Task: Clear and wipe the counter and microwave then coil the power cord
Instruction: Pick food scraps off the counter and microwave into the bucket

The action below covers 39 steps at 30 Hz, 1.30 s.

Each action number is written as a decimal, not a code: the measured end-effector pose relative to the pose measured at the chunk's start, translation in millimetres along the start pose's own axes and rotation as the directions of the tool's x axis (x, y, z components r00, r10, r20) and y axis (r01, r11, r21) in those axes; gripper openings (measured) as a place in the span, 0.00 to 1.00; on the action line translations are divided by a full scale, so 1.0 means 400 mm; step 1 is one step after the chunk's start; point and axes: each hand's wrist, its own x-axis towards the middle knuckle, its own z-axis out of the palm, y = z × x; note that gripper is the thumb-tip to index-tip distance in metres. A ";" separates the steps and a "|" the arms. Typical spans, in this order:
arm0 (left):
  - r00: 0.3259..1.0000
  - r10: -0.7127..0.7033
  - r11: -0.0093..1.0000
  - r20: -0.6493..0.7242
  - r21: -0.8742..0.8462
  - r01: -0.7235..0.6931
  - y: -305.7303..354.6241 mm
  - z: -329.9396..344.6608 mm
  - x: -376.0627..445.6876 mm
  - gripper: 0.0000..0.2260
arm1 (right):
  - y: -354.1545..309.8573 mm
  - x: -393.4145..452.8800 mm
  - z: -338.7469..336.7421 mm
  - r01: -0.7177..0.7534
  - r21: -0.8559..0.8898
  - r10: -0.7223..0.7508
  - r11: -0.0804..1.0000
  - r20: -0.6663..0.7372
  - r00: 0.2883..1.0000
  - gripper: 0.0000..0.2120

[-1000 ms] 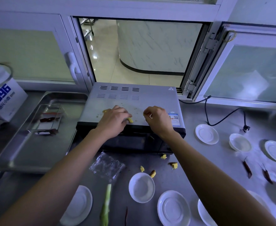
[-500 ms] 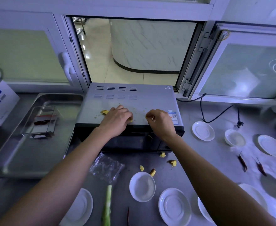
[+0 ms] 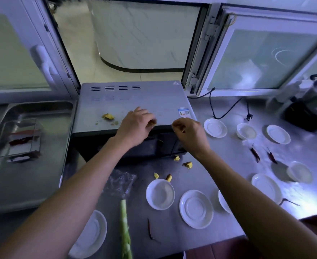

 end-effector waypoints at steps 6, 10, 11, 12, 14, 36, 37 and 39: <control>0.991 0.134 0.987 0.008 -0.095 -0.133 0.145 0.063 0.056 0.02 | 0.096 -0.103 -0.100 -0.094 -0.025 0.093 0.995 -0.066 0.993 0.05; 0.973 0.226 0.968 0.050 -0.125 -0.219 0.287 0.144 0.112 0.03 | 0.200 -0.184 -0.206 -0.219 -0.018 0.214 0.976 -0.135 0.967 0.05; 0.968 0.244 0.963 0.060 -0.136 -0.234 0.328 0.170 0.127 0.03 | 0.231 -0.209 -0.238 -0.244 -0.019 0.239 0.969 -0.152 0.959 0.05; 0.964 0.258 0.958 0.073 -0.147 -0.245 0.372 0.197 0.140 0.03 | 0.264 -0.236 -0.272 -0.269 -0.023 0.261 0.963 -0.170 0.950 0.05; 0.955 0.275 0.953 0.113 -0.166 -0.255 0.472 0.257 0.163 0.04 | 0.337 -0.300 -0.343 -0.309 -0.025 0.297 0.951 -0.207 0.932 0.04; 0.567 0.685 0.729 0.458 -0.417 -0.543 1.675 0.887 0.141 0.05 | 1.037 -1.233 -0.926 -0.818 0.090 0.750 0.568 -0.465 0.470 0.04; 0.553 0.693 0.720 0.463 -0.423 -0.549 1.706 0.911 0.137 0.04 | 1.055 -1.265 -0.933 -0.833 0.105 0.763 0.544 -0.475 0.438 0.04; 0.518 0.715 0.699 0.471 -0.446 -0.560 1.765 0.959 0.127 0.04 | 1.087 -1.320 -0.946 -0.864 0.132 0.790 0.486 -0.488 0.370 0.04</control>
